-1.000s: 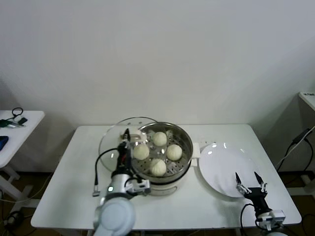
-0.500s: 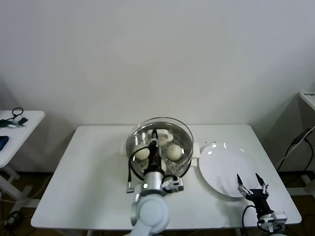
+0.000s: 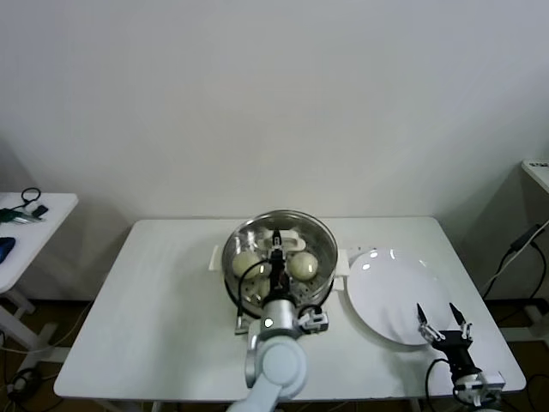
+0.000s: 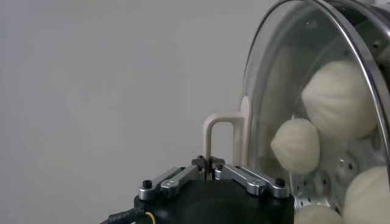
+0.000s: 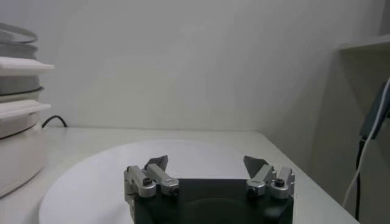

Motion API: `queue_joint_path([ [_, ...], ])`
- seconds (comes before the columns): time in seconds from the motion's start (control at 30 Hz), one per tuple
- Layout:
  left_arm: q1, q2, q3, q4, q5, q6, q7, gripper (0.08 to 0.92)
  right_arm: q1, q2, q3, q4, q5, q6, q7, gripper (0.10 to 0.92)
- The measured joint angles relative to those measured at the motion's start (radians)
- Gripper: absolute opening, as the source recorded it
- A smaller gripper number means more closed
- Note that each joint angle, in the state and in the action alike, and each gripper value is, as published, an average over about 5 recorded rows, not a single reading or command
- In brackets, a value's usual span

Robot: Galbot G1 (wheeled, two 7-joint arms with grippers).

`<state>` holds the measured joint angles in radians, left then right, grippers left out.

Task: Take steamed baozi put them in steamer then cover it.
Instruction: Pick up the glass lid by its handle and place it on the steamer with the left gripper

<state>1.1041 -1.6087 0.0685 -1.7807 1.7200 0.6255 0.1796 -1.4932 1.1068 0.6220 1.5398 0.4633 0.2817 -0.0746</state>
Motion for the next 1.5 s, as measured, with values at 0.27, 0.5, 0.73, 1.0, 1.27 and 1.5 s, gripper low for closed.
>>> queue_joint_path([
  [0.27, 0.0, 0.0, -0.011, 0.026, 0.015, -0.007, -0.015, 0.133, 0.0, 0.004, -0.001, -0.002, 0.002, 0.005, 0.003, 0.823],
  [0.5, 0.004, 0.0, -0.013, 0.029, 0.019, -0.016, -0.016, 0.133, -0.001, 0.007, 0.003, -0.001, 0.002, 0.007, 0.004, 0.823],
  [0.73, -0.001, 0.0, -0.013, 0.016, 0.009, -0.022, 0.005, 0.133, -0.004, 0.012, 0.004, 0.001, -0.001, 0.007, 0.003, 0.823],
  [1.0, 0.006, 0.003, -0.017, 0.0, 0.001, -0.035, 0.02, 0.133, -0.005, 0.018, 0.004, 0.001, -0.005, 0.007, -0.001, 0.823],
  [1.27, 0.01, 0.031, -0.03, -0.01, 0.0, -0.046, 0.019, 0.133, -0.005, 0.022, 0.004, 0.003, -0.012, 0.009, -0.003, 0.823],
  [1.5, 0.02, 0.045, -0.03, -0.022, -0.003, -0.053, 0.024, 0.133, -0.007, 0.023, 0.004, 0.006, -0.016, 0.01, -0.006, 0.823],
])
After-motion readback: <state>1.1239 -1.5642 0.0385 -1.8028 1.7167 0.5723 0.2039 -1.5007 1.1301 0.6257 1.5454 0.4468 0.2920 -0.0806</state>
